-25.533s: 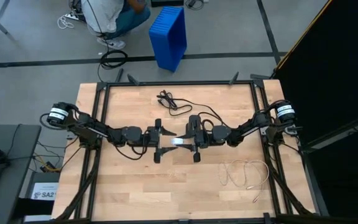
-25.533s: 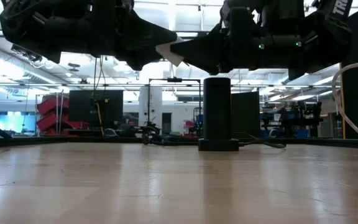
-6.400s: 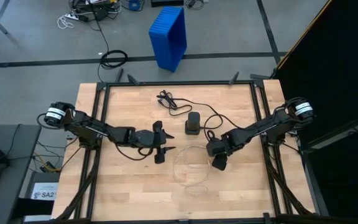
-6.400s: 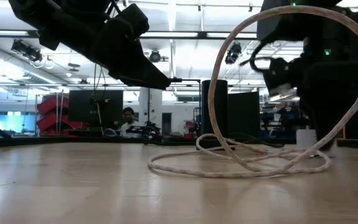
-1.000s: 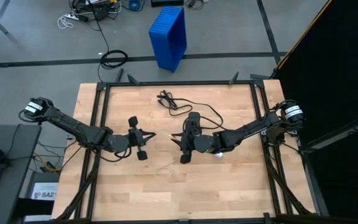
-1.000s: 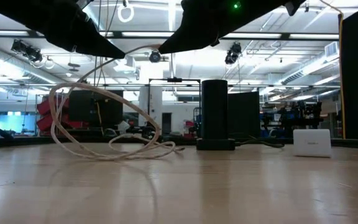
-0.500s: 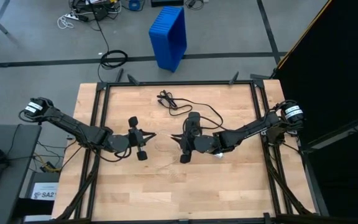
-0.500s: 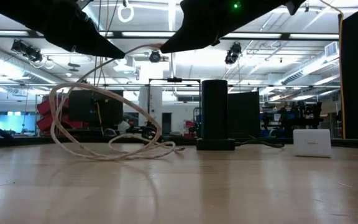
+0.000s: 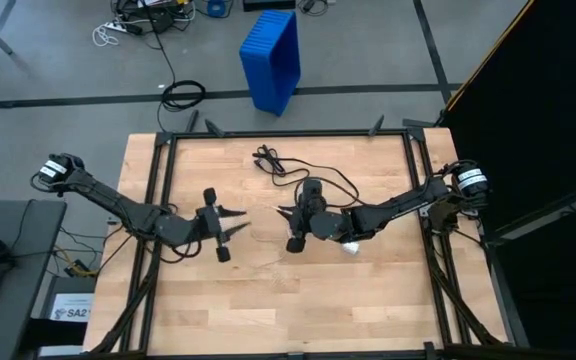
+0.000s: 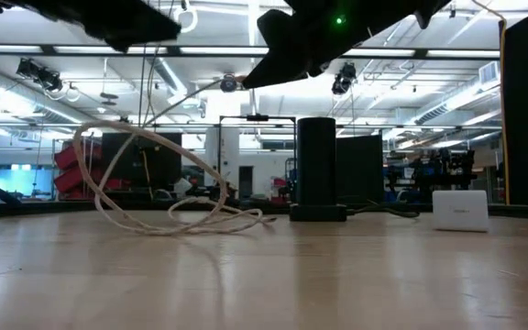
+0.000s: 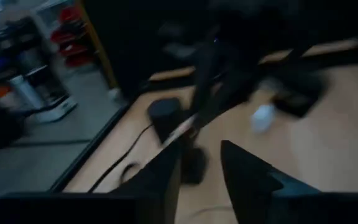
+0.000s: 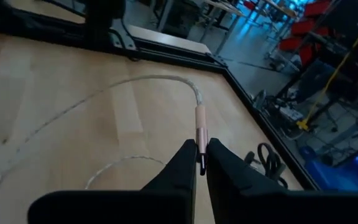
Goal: Insert USB
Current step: Insert the pink USB cable into the white charger adapter
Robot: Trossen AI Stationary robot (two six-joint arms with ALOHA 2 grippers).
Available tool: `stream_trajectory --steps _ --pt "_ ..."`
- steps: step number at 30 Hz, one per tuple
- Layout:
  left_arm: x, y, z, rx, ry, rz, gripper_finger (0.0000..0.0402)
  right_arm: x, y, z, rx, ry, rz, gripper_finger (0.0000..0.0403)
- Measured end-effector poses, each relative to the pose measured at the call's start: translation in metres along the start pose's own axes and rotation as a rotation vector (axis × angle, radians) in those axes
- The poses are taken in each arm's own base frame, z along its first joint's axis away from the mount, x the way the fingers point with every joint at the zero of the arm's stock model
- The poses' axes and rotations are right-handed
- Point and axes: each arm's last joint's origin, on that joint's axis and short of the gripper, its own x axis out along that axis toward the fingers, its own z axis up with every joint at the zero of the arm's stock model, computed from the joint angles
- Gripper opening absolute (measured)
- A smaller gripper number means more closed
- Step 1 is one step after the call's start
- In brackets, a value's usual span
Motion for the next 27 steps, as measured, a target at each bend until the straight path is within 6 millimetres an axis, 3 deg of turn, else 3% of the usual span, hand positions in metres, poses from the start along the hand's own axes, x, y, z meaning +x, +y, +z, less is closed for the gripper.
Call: stream_trajectory --steps 2,7,14,17,22,27 --pt "0.005 -0.006 -0.001 0.004 -0.011 -0.072 0.0135 0.002 -0.003 0.001 0.024 -0.013 0.012 0.0" --pt "0.029 -0.011 -0.02 0.034 0.059 -0.055 0.016 0.007 -0.009 0.007 0.079 -0.072 0.058 0.0" --pt "0.051 0.009 -0.031 -0.001 0.102 0.088 0.0167 0.007 -0.01 0.013 0.09 -0.138 0.106 0.0" --pt "0.045 0.018 -0.037 -0.019 0.071 0.141 0.0168 0.006 -0.008 0.013 0.084 -0.14 0.119 0.0" --pt "0.02 0.041 -0.065 -0.058 0.047 0.299 0.0168 0.002 -0.003 0.014 0.058 -0.147 0.134 0.0" --pt "-0.011 0.059 -0.065 -0.117 -0.057 0.491 0.0168 -0.001 0.001 0.014 0.052 -0.147 0.145 0.0"
